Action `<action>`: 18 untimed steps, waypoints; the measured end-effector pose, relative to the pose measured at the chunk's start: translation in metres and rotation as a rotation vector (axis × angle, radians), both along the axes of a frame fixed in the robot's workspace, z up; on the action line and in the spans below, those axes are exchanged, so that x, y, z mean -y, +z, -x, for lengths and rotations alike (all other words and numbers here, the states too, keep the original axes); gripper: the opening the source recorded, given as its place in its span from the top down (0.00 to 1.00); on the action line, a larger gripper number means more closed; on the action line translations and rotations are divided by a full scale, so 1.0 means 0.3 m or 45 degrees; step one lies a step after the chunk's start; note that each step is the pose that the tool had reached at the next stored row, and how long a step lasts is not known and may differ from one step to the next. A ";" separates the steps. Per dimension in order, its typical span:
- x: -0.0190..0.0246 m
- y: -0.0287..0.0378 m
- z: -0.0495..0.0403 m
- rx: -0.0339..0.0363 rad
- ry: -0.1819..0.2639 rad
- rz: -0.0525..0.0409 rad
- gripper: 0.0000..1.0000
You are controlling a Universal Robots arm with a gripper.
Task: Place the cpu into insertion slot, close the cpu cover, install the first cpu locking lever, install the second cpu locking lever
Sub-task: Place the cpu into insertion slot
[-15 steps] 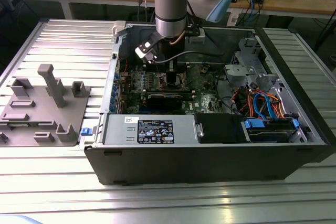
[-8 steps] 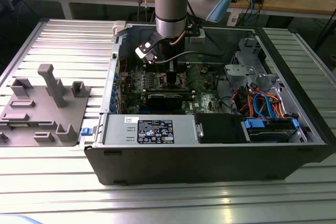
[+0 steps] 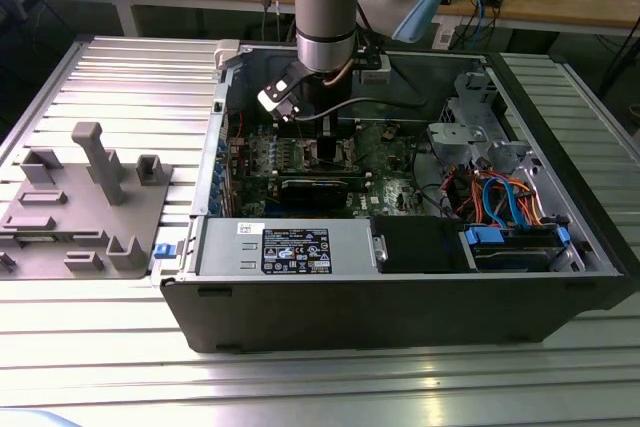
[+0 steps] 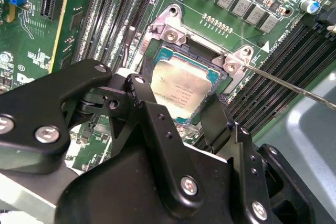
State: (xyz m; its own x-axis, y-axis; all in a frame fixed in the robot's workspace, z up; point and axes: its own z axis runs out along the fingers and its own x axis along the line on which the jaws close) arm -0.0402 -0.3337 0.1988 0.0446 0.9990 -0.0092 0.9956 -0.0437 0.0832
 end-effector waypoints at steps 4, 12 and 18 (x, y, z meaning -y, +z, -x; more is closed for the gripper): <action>-0.002 0.000 0.000 0.0000 0.000 0.000 0.38; -0.004 0.055 0.000 0.0000 0.000 0.000 0.38; -0.008 0.096 -0.017 -0.0095 0.000 0.000 0.39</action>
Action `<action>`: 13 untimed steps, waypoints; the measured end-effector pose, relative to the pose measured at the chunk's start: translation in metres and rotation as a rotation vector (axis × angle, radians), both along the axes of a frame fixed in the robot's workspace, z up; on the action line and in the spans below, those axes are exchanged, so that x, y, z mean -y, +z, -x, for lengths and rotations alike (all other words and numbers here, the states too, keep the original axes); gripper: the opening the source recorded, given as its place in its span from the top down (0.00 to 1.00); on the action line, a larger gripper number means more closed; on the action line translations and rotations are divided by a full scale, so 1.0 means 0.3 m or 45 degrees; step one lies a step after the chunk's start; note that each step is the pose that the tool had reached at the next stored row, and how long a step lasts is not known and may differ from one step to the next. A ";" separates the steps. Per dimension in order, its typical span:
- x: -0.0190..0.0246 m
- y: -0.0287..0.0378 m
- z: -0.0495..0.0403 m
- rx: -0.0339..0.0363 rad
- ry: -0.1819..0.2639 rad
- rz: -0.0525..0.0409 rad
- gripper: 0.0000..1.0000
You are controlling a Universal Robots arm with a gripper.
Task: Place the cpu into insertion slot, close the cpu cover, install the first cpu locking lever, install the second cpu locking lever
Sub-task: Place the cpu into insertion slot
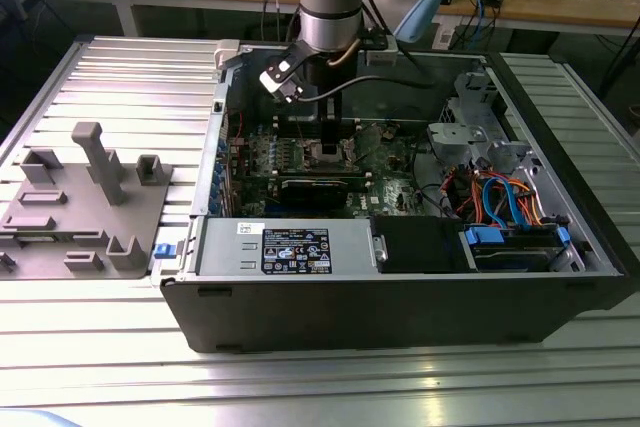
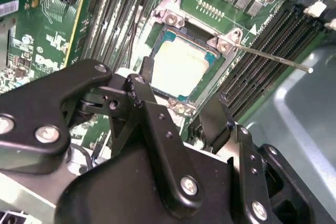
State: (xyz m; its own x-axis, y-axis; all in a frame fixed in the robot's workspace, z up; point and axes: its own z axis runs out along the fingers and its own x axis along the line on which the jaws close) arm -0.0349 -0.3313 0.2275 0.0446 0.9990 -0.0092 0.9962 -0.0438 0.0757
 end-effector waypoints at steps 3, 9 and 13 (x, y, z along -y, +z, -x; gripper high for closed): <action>0.000 0.000 -0.007 -0.0067 0.000 0.000 0.52; -0.001 0.000 -0.019 -0.0435 0.000 0.002 0.82; 0.000 0.000 -0.031 -0.1388 0.010 0.004 0.89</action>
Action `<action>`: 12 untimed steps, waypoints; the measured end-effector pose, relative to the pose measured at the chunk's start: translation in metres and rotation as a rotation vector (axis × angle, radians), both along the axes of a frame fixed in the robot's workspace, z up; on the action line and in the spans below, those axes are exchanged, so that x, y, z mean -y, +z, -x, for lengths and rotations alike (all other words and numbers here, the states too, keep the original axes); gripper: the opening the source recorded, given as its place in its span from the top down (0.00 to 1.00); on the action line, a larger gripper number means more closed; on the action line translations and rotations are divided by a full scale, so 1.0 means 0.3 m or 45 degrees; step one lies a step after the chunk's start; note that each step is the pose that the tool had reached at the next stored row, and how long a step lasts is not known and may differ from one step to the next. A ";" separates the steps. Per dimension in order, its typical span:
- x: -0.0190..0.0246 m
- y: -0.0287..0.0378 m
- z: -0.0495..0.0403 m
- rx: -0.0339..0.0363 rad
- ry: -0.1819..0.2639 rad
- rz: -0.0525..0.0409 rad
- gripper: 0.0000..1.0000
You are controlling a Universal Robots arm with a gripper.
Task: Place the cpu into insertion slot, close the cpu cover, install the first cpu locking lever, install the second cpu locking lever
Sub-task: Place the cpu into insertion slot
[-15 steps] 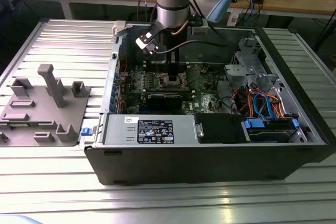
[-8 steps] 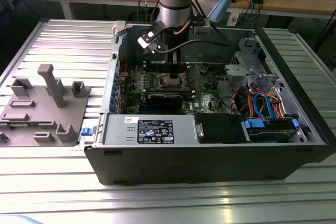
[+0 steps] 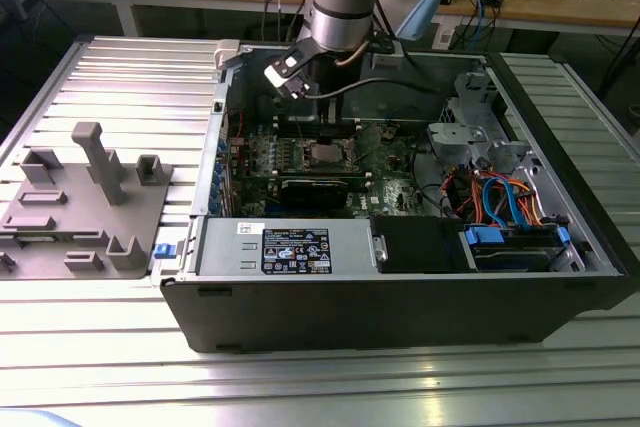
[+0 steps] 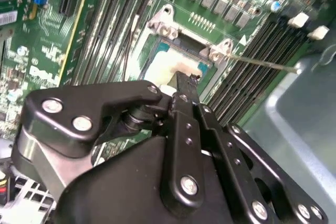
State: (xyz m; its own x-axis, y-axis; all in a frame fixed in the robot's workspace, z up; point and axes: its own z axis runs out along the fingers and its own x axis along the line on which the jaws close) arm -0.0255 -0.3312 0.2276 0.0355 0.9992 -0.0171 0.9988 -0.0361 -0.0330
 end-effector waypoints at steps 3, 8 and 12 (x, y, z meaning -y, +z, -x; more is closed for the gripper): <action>0.000 0.000 -0.006 -0.0147 0.048 -0.002 0.89; 0.002 0.005 -0.029 -0.0193 0.095 -0.002 0.89; 0.003 0.043 -0.033 -0.0196 0.095 -0.002 0.89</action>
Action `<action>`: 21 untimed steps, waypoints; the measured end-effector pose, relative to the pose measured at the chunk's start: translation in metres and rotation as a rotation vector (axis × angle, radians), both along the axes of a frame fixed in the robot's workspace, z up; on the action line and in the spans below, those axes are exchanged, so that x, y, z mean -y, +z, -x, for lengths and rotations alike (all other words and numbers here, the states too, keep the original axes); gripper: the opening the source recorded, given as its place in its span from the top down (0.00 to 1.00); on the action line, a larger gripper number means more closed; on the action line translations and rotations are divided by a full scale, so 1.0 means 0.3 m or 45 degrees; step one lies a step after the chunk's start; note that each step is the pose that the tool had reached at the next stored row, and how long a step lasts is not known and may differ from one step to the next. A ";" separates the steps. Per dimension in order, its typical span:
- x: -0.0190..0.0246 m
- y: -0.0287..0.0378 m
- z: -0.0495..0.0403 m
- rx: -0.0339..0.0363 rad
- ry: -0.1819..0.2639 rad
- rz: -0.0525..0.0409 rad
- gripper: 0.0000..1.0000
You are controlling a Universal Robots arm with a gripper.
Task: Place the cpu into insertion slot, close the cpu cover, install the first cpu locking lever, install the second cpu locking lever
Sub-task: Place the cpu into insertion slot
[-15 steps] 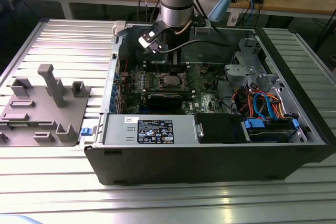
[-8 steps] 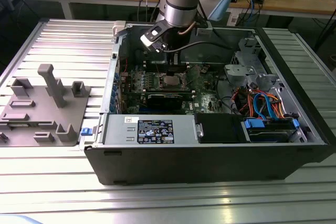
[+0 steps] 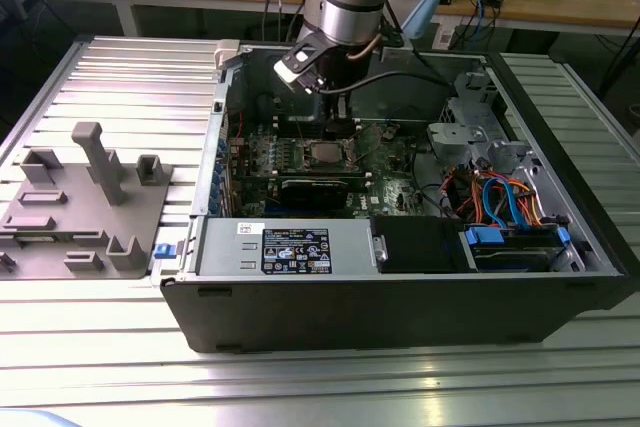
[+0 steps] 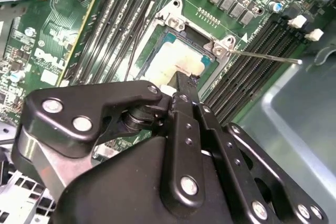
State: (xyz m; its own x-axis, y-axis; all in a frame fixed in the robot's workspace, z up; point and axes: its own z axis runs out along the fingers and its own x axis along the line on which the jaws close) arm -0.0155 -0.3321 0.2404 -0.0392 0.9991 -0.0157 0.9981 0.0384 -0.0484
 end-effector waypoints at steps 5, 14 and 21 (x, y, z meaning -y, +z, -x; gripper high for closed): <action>0.000 0.036 -0.001 0.0001 0.000 0.000 0.89; 0.000 0.093 -0.002 0.0001 0.000 0.000 0.89; 0.000 0.140 -0.002 0.0001 0.000 0.000 0.89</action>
